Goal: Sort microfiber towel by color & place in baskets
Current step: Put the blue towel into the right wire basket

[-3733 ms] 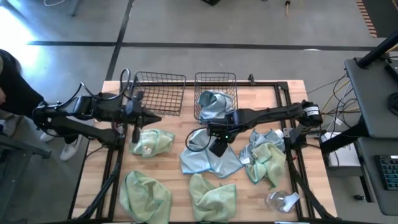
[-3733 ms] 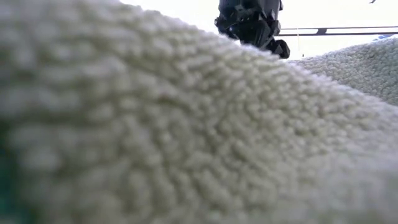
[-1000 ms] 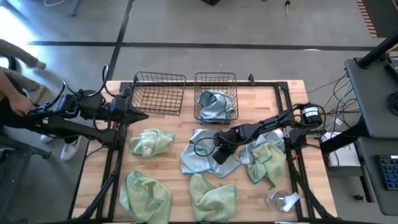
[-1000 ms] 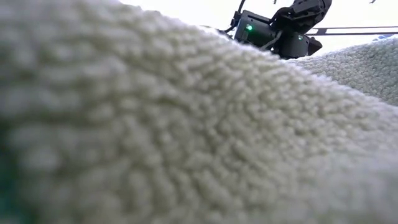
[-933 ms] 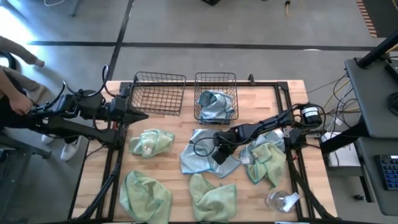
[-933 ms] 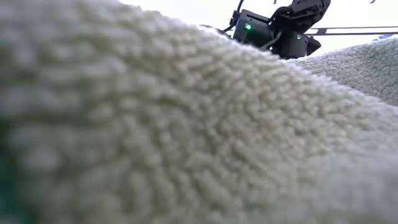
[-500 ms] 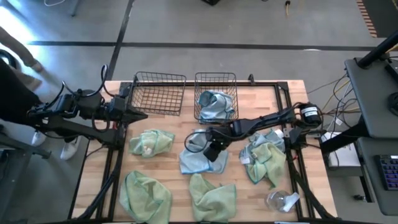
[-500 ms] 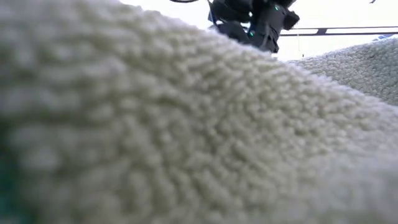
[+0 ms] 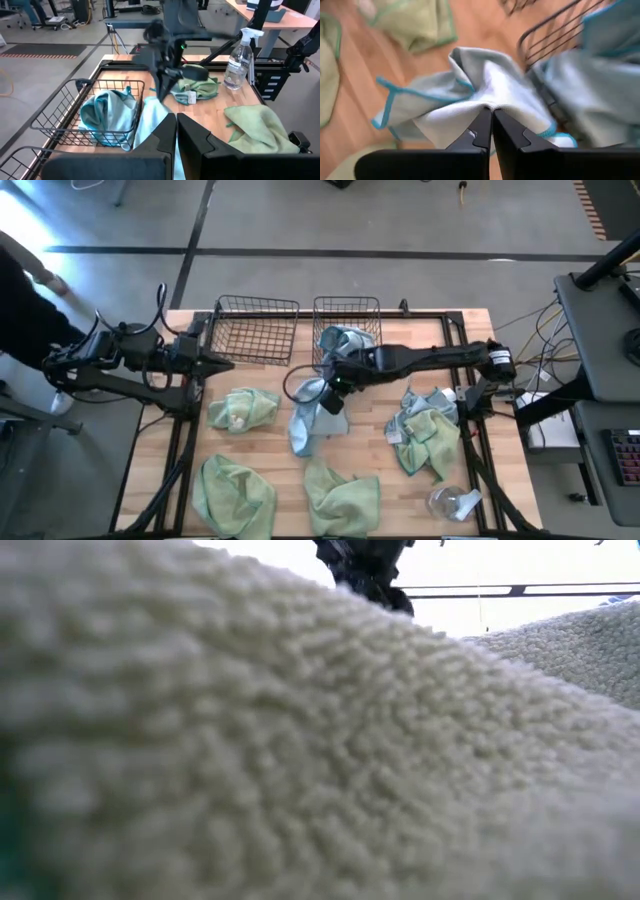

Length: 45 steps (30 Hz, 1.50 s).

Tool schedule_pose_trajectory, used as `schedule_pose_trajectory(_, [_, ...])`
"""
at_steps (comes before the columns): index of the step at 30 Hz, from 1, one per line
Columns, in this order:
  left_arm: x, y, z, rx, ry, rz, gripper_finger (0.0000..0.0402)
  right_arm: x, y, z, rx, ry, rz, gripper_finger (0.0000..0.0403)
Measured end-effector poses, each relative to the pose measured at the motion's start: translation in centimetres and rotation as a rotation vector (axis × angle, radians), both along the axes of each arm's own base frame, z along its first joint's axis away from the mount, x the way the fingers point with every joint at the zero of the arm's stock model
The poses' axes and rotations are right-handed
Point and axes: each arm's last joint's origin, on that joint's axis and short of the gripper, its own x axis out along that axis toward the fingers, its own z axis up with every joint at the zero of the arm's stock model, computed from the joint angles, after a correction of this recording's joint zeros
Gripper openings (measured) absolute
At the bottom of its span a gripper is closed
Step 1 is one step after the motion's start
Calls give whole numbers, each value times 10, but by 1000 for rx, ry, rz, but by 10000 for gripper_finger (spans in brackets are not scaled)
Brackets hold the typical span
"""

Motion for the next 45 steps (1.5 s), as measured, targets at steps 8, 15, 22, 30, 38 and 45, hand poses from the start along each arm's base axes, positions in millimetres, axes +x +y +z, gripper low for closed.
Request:
schedule_pose_trajectory(8, [-5,1,0,1,-2,2,0,-7,-14,57,-160,-61,-52,9])
schedule_pose_trajectory(15, [-8,1,0,3,-2,8,0,-14,-30,100,-300,-149,-80,9])
schedule_pose_trajectory(22, [-8,1,0,3,-2,9,0,-25,-53,131,-448,-193,-186,9])
schedule_pose_trajectory(30, [-8,1,-1,4,3,10,0,-42,-77,161,-602,-208,-290,9])
schedule_pose_trajectory(38, [-8,1,-1,4,3,11,0,-57,-82,190,-651,-294,-305,9])
schedule_pose_trajectory(45, [-8,2,-1,16,2,46,0,-66,-80,203,-679,-352,-303,9])
